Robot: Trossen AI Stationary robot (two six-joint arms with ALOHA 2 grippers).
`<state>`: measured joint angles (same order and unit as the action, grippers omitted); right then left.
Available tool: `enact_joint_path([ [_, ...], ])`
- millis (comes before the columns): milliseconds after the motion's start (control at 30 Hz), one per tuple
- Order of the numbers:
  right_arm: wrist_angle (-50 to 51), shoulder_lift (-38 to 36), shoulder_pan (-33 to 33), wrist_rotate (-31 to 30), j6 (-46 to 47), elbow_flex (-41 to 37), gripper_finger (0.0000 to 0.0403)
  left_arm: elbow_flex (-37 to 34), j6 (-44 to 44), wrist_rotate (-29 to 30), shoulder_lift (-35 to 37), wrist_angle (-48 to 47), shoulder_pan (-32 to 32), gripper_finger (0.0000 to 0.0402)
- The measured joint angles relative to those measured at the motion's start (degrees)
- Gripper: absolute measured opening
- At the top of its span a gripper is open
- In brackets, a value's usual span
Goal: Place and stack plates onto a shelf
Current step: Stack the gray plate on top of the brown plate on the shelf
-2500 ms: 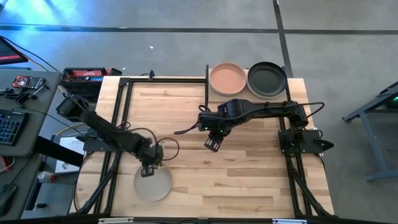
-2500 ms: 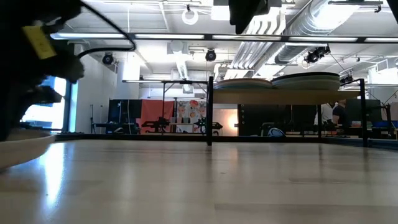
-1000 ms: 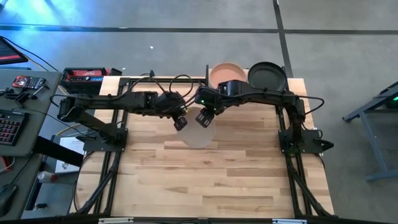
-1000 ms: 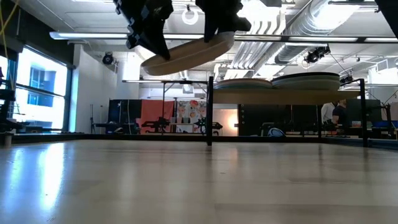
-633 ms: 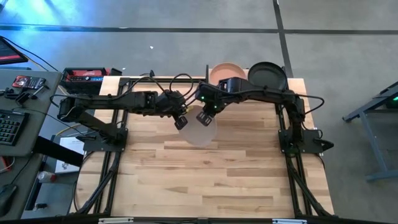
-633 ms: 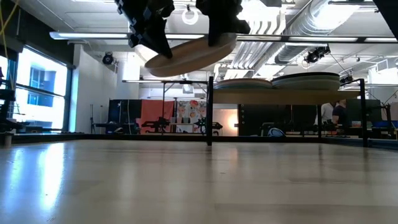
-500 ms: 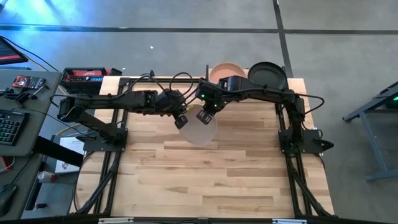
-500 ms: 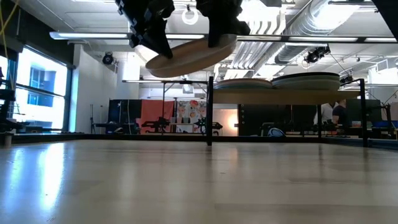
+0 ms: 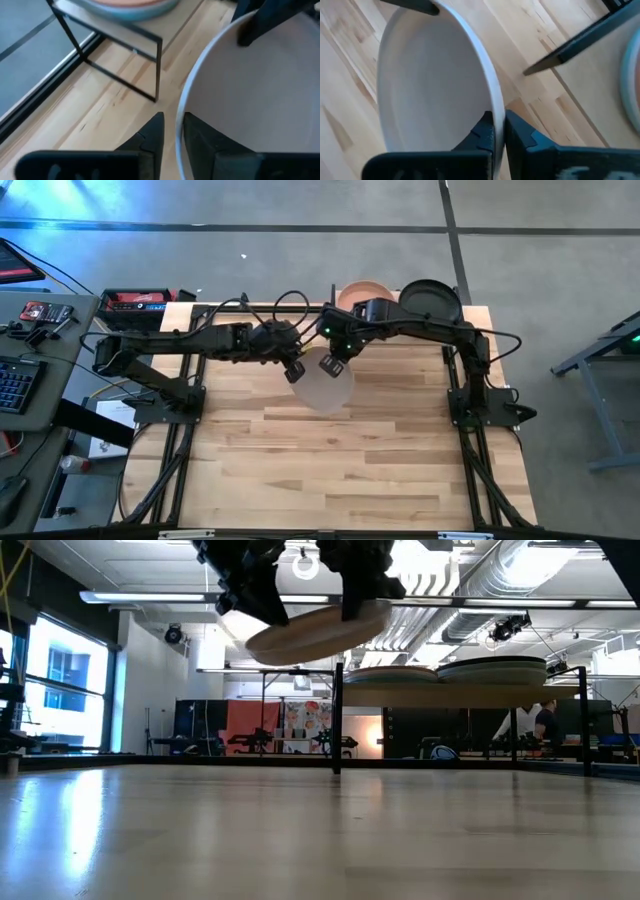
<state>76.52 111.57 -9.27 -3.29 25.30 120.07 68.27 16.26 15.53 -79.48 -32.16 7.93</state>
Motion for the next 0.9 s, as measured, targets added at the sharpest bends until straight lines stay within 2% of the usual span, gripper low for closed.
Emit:
enact_joint_path([
  [233,4.3,0.0,-2.3,-0.1,-4.5,0.0,0.0001,0.0,1.5,0.0,0.0,2.5,0.0,0.0094],
  [600,9.4,-2.3,-13.2,1.1,-18.8,0.0,0.0001,0.0,1.5,0.0,2.3,2.6,0.2,0.0093],
  [900,8.0,-4.3,-29.2,14.9,-32.1,0.0,0.0,0.0,1.5,0.1,2.4,2.5,2.2,0.0092],
])
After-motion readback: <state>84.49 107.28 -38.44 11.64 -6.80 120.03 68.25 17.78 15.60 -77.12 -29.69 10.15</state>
